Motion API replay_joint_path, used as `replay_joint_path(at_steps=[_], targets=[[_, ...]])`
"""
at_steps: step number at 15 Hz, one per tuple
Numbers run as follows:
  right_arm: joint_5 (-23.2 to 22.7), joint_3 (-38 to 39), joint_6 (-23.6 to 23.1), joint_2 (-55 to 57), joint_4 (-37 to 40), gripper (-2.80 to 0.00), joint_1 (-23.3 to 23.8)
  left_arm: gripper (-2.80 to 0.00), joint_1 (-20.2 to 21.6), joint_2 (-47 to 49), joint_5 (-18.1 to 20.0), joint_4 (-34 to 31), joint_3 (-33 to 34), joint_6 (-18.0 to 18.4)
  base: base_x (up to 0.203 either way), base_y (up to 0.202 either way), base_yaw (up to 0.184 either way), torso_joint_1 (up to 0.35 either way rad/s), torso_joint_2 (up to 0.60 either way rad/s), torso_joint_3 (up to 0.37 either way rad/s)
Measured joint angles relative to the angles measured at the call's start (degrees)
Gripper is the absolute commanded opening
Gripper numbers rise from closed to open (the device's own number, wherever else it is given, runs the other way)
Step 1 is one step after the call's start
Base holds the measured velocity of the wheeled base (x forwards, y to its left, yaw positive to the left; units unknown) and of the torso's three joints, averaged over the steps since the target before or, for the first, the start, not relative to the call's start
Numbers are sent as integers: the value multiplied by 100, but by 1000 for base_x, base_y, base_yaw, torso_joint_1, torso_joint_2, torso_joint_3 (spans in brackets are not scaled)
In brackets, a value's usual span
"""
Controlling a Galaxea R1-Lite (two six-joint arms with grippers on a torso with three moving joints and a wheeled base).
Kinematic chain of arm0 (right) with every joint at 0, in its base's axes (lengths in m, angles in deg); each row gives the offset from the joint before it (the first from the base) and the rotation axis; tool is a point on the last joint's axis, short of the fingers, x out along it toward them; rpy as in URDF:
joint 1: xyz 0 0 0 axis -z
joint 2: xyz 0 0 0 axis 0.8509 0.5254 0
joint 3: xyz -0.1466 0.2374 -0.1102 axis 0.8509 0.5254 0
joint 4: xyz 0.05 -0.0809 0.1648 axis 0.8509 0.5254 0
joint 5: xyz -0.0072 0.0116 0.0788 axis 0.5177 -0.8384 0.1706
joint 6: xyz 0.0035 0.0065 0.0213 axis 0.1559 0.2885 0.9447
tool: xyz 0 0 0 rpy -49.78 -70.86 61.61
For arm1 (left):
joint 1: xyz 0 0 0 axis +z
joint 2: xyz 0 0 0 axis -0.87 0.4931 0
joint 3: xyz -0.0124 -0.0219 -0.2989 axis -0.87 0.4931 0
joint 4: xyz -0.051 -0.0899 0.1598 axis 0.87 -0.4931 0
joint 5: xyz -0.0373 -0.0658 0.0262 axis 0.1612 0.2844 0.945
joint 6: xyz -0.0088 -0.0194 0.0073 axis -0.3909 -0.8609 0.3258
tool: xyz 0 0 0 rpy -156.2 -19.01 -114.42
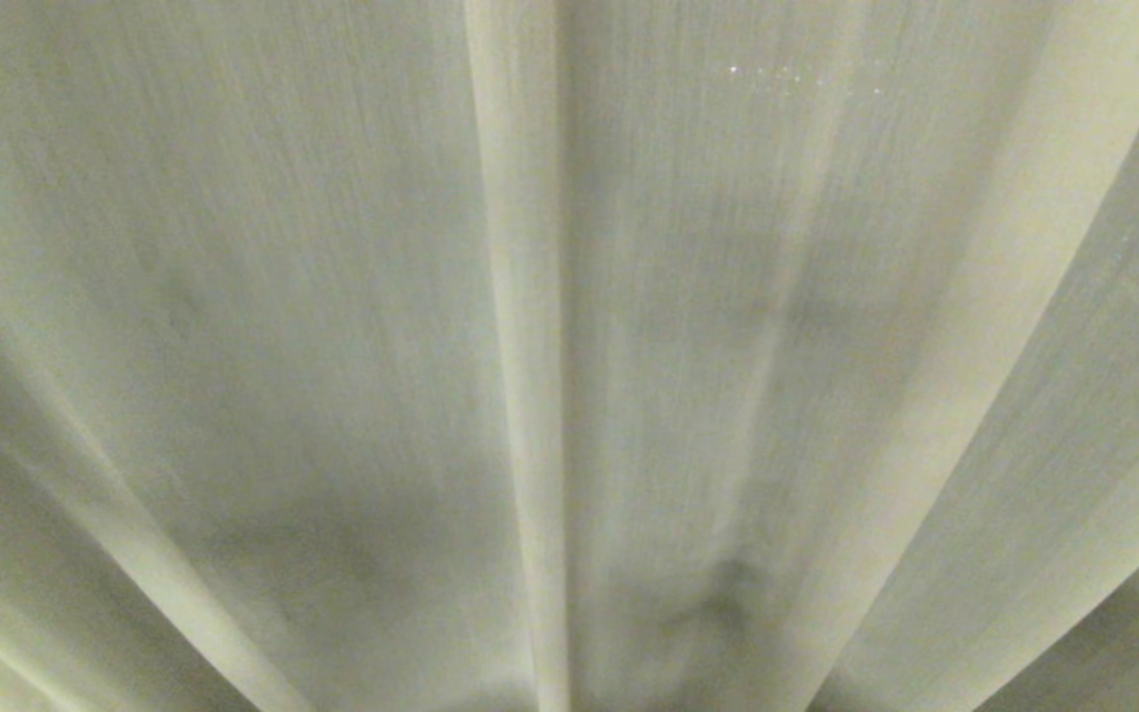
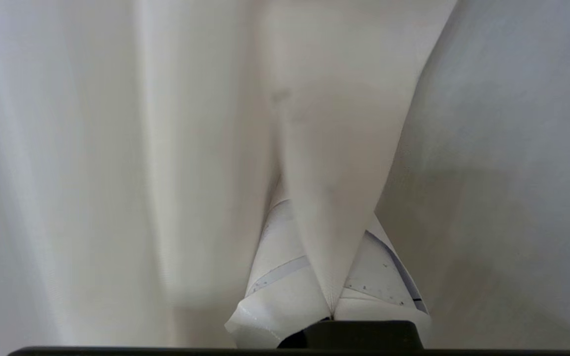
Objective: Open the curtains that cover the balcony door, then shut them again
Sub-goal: Close the outer curtains on both sides
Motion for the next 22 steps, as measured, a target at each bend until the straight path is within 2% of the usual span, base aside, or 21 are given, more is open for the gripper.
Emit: replay_joint_path(at_steps=[2, 5, 13, 17, 22], targets=[[2, 0, 4, 0, 2, -280, 0, -280, 462, 141, 188, 3, -58, -54, 0, 0, 0, 0, 0, 0], [2, 0, 4, 0, 2, -280, 0, -280, 956, 363, 247, 6, -229, -186, 0, 0, 0, 0, 0, 0], [2, 0, 1, 0, 0, -280, 0, -280, 1755, 1068, 298, -5, -1032, -226, 0, 0, 0, 0, 0, 0], [-2, 0, 1, 0, 2, -280, 0, -280, 2239, 1575, 698, 55, -1417, -256, 0, 0, 0, 0, 0, 0], [2, 0, 1, 0, 0, -280, 0, -280, 3002, 2487, 1241, 602, -1920, -315, 0, 0, 0, 0, 0, 0]])
